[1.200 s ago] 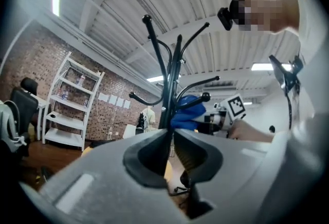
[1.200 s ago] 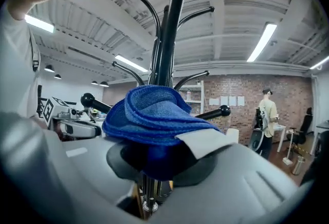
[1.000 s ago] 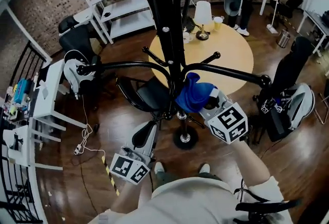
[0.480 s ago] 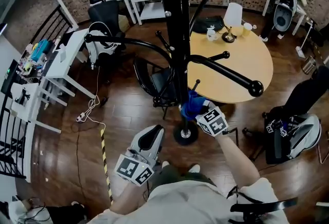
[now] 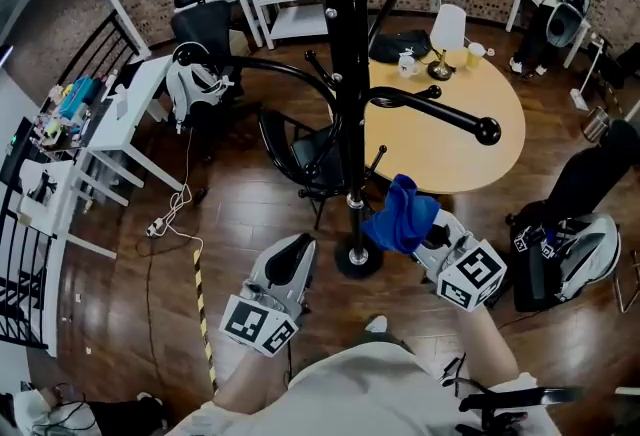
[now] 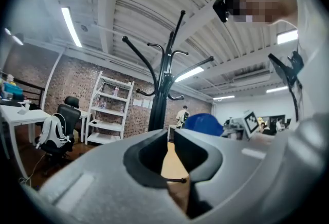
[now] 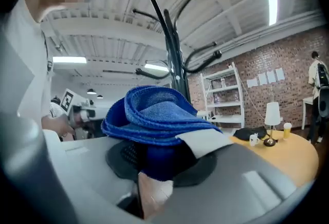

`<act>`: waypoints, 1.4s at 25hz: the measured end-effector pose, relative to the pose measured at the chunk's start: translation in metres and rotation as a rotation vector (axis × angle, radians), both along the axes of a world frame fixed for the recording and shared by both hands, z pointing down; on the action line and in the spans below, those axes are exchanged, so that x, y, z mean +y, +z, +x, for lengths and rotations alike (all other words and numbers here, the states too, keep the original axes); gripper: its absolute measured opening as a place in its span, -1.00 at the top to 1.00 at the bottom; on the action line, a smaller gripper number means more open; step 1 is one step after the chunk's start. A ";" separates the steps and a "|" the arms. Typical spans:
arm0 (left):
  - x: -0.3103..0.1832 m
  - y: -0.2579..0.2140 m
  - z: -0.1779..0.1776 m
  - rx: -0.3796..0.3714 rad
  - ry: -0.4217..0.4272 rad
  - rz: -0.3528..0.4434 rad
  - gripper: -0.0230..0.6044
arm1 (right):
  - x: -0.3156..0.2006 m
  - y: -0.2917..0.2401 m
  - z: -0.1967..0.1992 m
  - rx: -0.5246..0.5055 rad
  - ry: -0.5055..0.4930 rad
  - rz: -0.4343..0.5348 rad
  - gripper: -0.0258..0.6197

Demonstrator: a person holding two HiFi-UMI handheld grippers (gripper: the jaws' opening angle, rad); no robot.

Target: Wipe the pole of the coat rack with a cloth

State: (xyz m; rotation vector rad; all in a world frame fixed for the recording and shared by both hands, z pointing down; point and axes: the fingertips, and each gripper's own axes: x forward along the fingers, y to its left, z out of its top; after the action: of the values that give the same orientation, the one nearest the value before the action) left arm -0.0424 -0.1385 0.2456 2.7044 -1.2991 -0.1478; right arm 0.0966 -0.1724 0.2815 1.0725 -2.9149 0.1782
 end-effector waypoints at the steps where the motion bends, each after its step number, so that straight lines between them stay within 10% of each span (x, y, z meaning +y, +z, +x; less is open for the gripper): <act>1: 0.005 -0.001 -0.005 -0.004 -0.002 0.006 0.81 | 0.015 -0.013 0.001 -0.011 0.012 0.026 0.59; 17: 0.122 0.017 -0.053 -0.036 0.079 -0.018 0.81 | 0.177 -0.012 -0.022 -0.047 0.200 0.087 0.59; 28: 0.032 0.086 -0.005 -0.016 0.017 0.019 0.81 | 0.112 0.101 -0.010 0.020 0.046 0.080 0.59; 35: -0.034 0.250 -0.007 -0.040 0.002 0.044 0.81 | 0.020 0.220 -0.010 0.018 0.038 0.150 0.59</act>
State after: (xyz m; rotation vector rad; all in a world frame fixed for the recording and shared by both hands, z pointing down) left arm -0.0493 -0.1723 0.4956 2.7591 -1.3195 -0.1247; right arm 0.0866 -0.1529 0.5019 1.1436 -2.9321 -0.0500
